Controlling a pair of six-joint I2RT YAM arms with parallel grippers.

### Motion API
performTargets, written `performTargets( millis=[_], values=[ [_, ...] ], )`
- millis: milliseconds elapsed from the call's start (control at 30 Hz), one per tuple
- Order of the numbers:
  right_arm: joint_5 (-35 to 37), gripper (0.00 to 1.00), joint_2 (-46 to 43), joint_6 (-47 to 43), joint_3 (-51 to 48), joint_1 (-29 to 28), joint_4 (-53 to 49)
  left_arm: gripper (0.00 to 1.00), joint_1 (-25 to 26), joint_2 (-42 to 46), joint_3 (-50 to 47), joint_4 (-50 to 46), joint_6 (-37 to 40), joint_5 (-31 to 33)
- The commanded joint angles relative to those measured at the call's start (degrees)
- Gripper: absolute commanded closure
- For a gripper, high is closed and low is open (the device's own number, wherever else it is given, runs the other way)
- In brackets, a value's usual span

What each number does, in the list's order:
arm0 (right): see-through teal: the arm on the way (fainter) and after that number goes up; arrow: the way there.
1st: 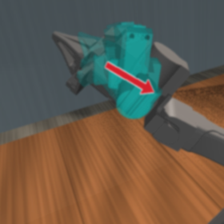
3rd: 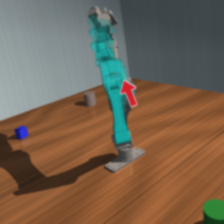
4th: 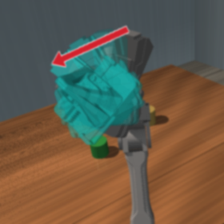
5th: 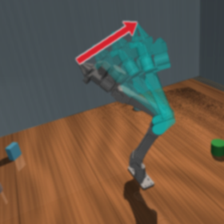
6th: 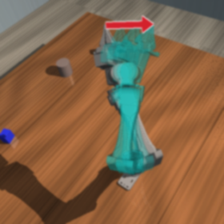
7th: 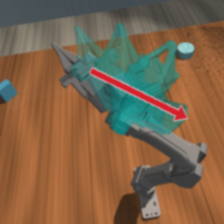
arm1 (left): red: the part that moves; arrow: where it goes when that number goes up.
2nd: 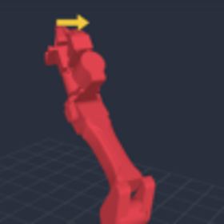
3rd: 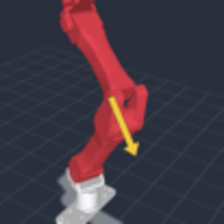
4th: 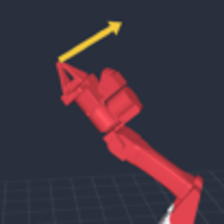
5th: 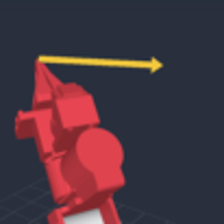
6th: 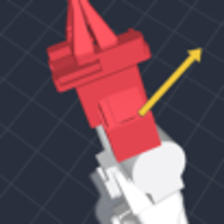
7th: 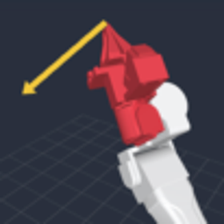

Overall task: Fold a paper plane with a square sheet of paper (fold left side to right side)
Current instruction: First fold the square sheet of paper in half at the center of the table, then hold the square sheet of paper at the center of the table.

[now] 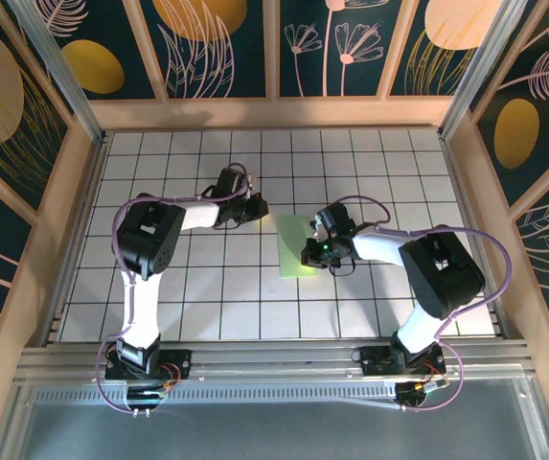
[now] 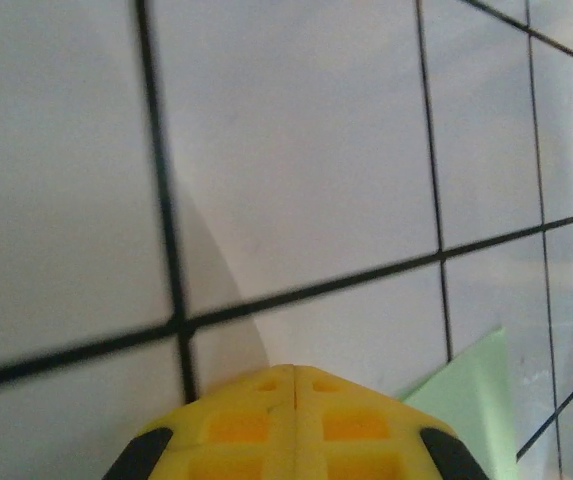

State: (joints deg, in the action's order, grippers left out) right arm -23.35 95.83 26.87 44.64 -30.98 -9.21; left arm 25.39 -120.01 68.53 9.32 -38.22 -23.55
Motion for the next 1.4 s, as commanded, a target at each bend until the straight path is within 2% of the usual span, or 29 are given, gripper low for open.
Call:
performTargets(
  millis=[0, 233, 400, 533, 700, 1067, 1267, 1367],
  values=[
    [7.96, 1.00, 3.13, -0.68, -2.97, -0.04, -9.16, 1.00, 0.82, 3.97, -4.30, 2.00, -1.15, -1.53],
    [7.72, 1.00, 2.97, -0.16, -3.25, -0.04, -8.38, 1.00, 5.87, 2.90, -3.05, 2.89, -3.04, -4.31],
    [7.70, 1.00, 3.08, -0.15, -3.14, -0.04, -8.37, 1.00, 6.34, -1.06, -0.06, 3.00, -3.46, -4.44],
    [7.75, 1.00, 2.92, -0.07, -3.08, -0.04, -8.56, 1.00, 6.34, -2.77, 1.73, 0.59, -2.58, -1.84],
    [7.89, 1.00, 2.87, -0.15, -3.24, -0.04, -8.80, 1.00, 5.45, -4.16, 2.68, -1.41, -1.64, 2.34],
    [7.73, 1.00, 2.92, 0.08, -3.42, -0.04, -8.37, 1.00, 0.81, -7.74, 8.45, -4.51, 1.24, 3.37],
    [7.69, 1.00, 2.45, 0.45, -3.25, -0.04, -8.13, 1.00, 1.60, 0.06, 3.07, -3.78, 1.65, 4.08],
    [7.45, 1.00, 2.26, 0.64, -3.24, -0.04, -7.98, 1.00, 4.39, 5.04, -0.94, -3.88, 0.92, 3.01]
  ],
)
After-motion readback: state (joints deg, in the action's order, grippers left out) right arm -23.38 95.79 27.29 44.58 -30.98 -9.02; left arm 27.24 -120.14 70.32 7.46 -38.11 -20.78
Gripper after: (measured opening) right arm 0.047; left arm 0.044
